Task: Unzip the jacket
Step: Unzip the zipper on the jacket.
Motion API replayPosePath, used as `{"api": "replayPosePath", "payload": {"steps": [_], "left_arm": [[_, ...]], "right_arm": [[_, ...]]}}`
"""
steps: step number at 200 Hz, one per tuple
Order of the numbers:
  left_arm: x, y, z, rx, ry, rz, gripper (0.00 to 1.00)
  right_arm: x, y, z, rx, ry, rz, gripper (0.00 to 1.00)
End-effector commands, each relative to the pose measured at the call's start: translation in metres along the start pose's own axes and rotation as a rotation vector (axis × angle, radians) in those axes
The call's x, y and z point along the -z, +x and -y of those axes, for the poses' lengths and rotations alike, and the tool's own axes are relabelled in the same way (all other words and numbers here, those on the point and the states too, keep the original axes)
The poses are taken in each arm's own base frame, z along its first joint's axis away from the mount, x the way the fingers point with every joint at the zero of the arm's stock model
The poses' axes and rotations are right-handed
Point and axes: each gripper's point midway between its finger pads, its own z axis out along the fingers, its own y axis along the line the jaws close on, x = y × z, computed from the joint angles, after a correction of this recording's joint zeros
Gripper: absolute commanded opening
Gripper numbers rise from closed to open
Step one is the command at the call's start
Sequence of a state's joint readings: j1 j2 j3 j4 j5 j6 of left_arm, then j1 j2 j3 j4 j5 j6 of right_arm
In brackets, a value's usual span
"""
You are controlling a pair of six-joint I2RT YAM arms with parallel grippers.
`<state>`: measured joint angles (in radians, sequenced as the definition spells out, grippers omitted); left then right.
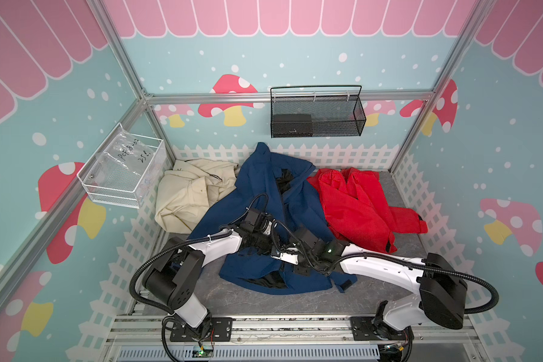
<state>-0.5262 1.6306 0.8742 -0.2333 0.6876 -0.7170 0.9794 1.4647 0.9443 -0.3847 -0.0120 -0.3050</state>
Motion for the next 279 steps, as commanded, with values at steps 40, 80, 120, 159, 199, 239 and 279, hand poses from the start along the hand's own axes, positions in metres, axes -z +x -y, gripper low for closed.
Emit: {"api": "replayPosePath", "payload": {"steps": [40,80,120,159,199,239,279], "left_arm": [[0.003,0.023,0.005,-0.018,0.04,-0.079,0.3],[0.006,0.02,0.012,-0.034,0.058,-0.063,0.09],[0.008,0.016,0.02,-0.034,0.086,-0.046,0.0],[0.026,-0.001,0.029,-0.043,0.102,0.044,0.0],[0.038,-0.018,0.043,-0.071,0.112,0.121,0.0],[0.036,-0.031,0.03,-0.069,0.069,0.174,0.0],[0.029,-0.045,0.016,-0.061,0.042,0.229,0.0]], "right_arm": [[0.006,-0.006,0.008,-0.007,0.04,0.03,0.0],[0.006,-0.008,0.008,-0.006,0.035,0.035,0.0],[0.004,0.001,0.004,-0.006,0.029,0.009,0.0],[-0.002,0.018,-0.01,0.025,-0.006,-0.039,0.0],[-0.01,0.026,-0.031,0.072,-0.063,-0.085,0.0],[-0.006,0.021,-0.042,0.114,-0.072,-0.084,0.0],[0.006,0.013,-0.04,0.139,-0.017,-0.085,0.0]]}}
